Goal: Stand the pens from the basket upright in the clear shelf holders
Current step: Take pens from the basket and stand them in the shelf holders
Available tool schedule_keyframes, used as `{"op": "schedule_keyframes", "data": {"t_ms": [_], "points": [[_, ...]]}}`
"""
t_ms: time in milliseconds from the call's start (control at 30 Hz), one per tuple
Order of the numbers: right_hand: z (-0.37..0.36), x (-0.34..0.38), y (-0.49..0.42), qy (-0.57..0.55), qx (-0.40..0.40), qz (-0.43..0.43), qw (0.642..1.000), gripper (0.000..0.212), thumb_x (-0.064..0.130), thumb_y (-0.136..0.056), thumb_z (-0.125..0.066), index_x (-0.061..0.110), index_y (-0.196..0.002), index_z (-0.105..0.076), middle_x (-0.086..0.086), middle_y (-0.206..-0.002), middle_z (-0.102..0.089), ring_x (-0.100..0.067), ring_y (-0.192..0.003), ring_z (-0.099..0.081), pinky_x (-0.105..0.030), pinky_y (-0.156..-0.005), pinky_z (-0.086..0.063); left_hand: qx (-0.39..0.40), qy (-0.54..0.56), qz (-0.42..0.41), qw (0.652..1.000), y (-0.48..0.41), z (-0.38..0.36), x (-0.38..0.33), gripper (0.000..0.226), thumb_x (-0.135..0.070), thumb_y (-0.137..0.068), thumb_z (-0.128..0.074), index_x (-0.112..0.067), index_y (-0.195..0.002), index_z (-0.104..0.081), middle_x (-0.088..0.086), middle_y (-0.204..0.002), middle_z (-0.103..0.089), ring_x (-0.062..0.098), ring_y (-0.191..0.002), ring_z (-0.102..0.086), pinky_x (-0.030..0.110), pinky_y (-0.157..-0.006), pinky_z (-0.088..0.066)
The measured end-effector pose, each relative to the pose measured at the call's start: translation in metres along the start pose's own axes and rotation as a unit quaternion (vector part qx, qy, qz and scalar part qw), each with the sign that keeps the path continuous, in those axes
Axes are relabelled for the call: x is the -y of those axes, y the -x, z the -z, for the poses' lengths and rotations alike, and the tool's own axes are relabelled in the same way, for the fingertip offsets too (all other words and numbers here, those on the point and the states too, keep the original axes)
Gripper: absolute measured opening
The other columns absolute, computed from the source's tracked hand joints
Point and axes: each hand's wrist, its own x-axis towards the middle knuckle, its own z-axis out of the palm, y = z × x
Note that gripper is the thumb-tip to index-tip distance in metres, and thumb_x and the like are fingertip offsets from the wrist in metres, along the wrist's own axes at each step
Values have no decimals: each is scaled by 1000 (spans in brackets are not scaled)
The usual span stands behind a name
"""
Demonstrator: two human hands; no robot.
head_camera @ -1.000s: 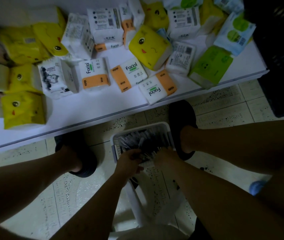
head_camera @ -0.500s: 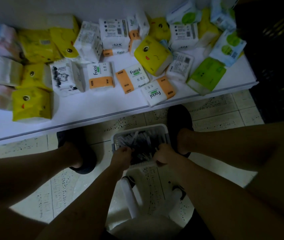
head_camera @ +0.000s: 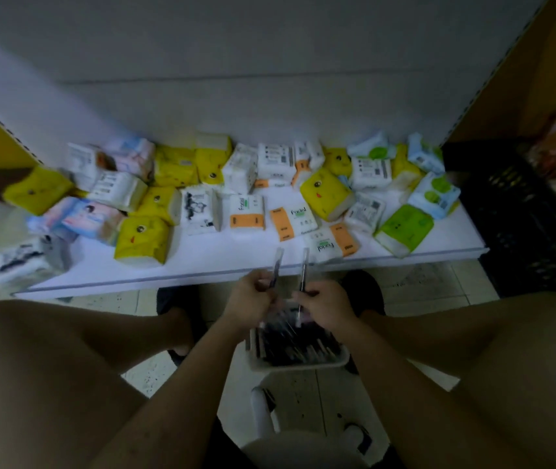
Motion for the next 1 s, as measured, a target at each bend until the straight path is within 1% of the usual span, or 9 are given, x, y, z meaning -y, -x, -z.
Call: {"op": "schedule_keyframes", "data": {"t_ms": [100, 233, 367, 467, 533, 667, 767, 900, 1000], "points": [[1, 36, 11, -48, -16, 40, 998, 18, 7, -84, -70, 18, -93, -59, -3, -79, -63, -20, -73, -68, -41, -63, -61, -8, 27, -54, 998, 12, 11, -26, 26, 9, -90, -49, -13, -92, -63, 2, -72, -65, 9, -59, -65, 22, -53, -52], [13, 78, 25, -31, -20, 131, 991, 78, -2, -85, -68, 27, -145, -27, -3, -92, -63, -28, -84, -67, -47, -72, -58, -17, 49, -108, 993, 27, 19, -65, 24, 4, -94, -45, -13, -93, -61, 3, -74, -57, 12, -59, -61, 28, -60, -54], [32, 118, 44, -64, -15, 233, 970, 117, -14, -77, -71, 49, -148, -2, -9, -97, -59, -32, -75, -70, -46, -68, -59, -17, 34, -176, 984, 39, 24, -110, 24, -15, -100, -39, -20, -96, -62, 2, -65, -45, 16, -55, -39, 32, -56, -37], [51, 151, 57, -84, 2, 295, 952, 109, -11, -80, -69, 68, -133, -15, -8, -96, -59, -28, -70, -71, -43, -65, -60, -3, 30, -262, 965, 55, 25, -144, 21, -32, -103, -40, -28, -100, -60, 0, -61, -42, 13, -52, -36, 29, -50, -35], [66, 173, 63, -68, -14, 339, 938, 97, -5, -83, -67, 71, -128, -25, -1, -91, -62, -21, -69, -72, -42, -63, -61, -8, 27, -309, 951, 65, 26, -169, 15, -24, -102, -45, -23, -108, -59, -1, -63, -50, 14, -53, -45, 29, -51, -42], [97, 223, 76, -60, -93, 425, 899, 67, 7, -89, -65, 67, -111, -44, 6, -85, -64, -13, -68, -72, -32, -57, -59, -18, 48, -354, 934, 84, 31, -222, 15, 1, -94, -52, -13, -98, -57, 3, -88, -64, 9, -71, -65, 32, -70, -59], [119, 259, 88, -48, -118, 461, 878, 55, 12, -90, -65, 62, -110, -50, 3, -86, -62, -20, -71, -71, -49, -60, -58, 20, 90, -400, 912, 102, 38, -261, 33, 11, -92, -50, -17, -112, -52, 11, -93, -60, 18, -72, -70, 33, -67, -60], [143, 301, 106, -48, -145, 507, 848, 46, 17, -90, -65, 54, -114, -54, 1, -80, -61, -21, -76, -69, -54, -67, -56, 21, 9, -471, 882, 126, 51, -305, 53, 5, -94, -53, -36, -127, -50, 18, -105, -55, 24, -84, -73, 39, -74, -60], [156, 332, 117, -47, -161, 536, 827, 44, 18, -87, -69, 51, -113, -57, 3, -81, -62, -18, -78, -68, -49, -68, -58, 13, -31, -521, 853, 141, 60, -336, 53, -2, -95, -54, -45, -127, -51, 9, -96, -60, 20, -86, -73, 37, -74, -60]]}}
